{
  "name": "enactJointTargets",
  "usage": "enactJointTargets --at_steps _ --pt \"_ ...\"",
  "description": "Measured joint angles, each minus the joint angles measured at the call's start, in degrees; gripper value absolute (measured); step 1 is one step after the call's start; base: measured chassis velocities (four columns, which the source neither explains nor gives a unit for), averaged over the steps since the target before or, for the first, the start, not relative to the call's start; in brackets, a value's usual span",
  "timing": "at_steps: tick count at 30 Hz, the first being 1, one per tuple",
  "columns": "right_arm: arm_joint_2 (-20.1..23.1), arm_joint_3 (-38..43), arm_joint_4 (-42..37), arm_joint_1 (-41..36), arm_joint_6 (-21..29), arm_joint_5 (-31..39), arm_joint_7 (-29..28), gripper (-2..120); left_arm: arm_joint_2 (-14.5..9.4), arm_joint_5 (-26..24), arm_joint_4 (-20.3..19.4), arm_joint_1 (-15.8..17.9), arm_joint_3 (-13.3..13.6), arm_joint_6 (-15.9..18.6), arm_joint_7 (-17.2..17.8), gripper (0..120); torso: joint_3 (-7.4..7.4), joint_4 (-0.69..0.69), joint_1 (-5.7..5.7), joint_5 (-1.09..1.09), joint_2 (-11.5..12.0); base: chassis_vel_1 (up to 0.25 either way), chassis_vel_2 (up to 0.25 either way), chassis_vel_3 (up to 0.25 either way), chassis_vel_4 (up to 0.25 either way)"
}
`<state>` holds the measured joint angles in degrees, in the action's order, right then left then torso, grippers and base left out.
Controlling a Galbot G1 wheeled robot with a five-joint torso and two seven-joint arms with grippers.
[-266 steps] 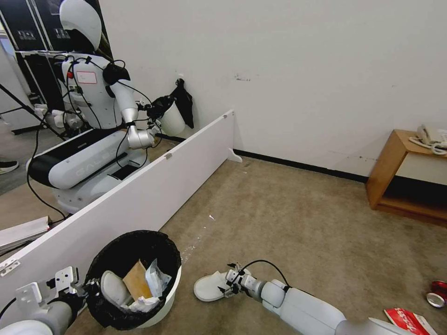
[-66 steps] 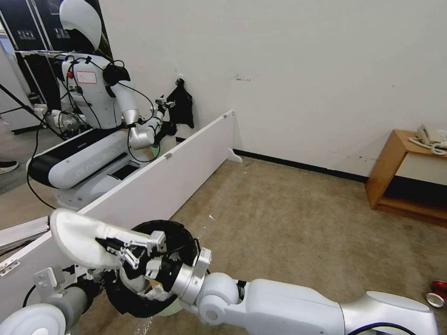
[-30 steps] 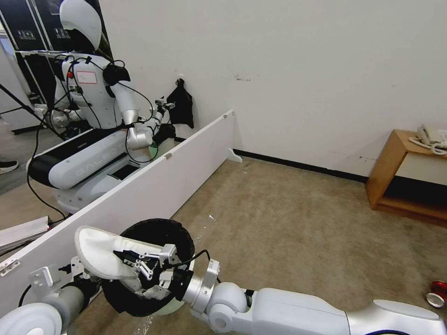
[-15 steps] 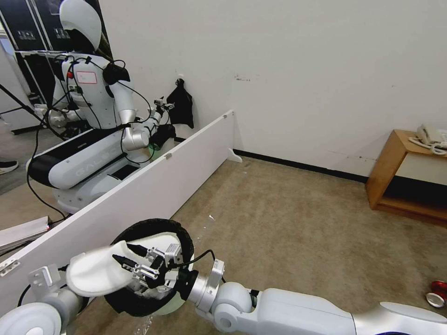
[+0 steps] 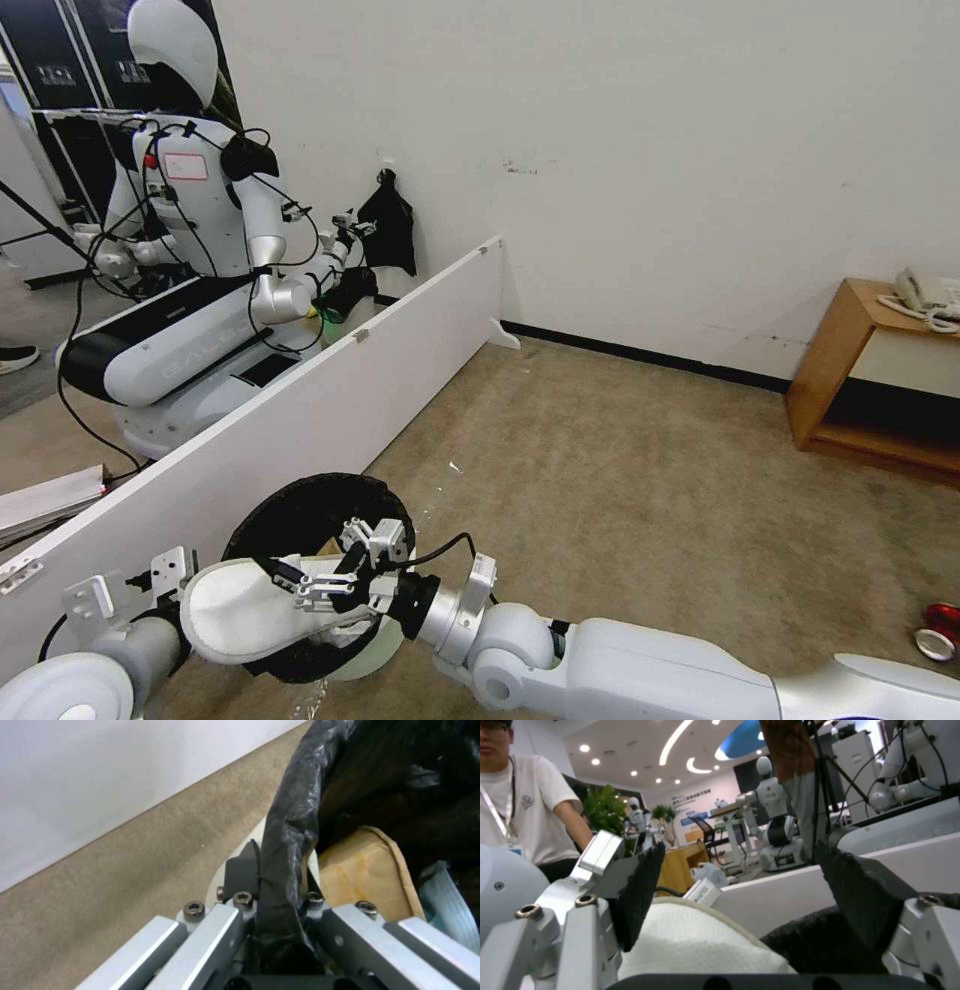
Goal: Pick up the trash bin, then pick up the garbage from the floor and place it into the trash bin.
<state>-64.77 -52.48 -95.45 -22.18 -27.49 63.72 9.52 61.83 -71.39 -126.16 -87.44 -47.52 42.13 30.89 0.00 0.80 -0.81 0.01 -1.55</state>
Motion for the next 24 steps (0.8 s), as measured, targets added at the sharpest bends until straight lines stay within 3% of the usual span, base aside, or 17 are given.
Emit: enactJointTargets --at_steps 10,24 --pt "0.53 1.88 -0.39 0.3 -0.2 0.11 -0.01 72 -0.19 0.05 0.0 -0.23 -0.28 0.0 -0.06 1 0.0 0.0 0.0 0.0 0.0 0.0 0.0 0.0 0.0" --pt "3.79 12.73 -3.97 2.67 -1.0 0.62 0.33 67 -0.28 0.03 0.37 -0.24 -0.46 0.0 -0.2 1 0.0 0.0 0.0 0.0 0.0 0.0 0.0 0.0 0.0"
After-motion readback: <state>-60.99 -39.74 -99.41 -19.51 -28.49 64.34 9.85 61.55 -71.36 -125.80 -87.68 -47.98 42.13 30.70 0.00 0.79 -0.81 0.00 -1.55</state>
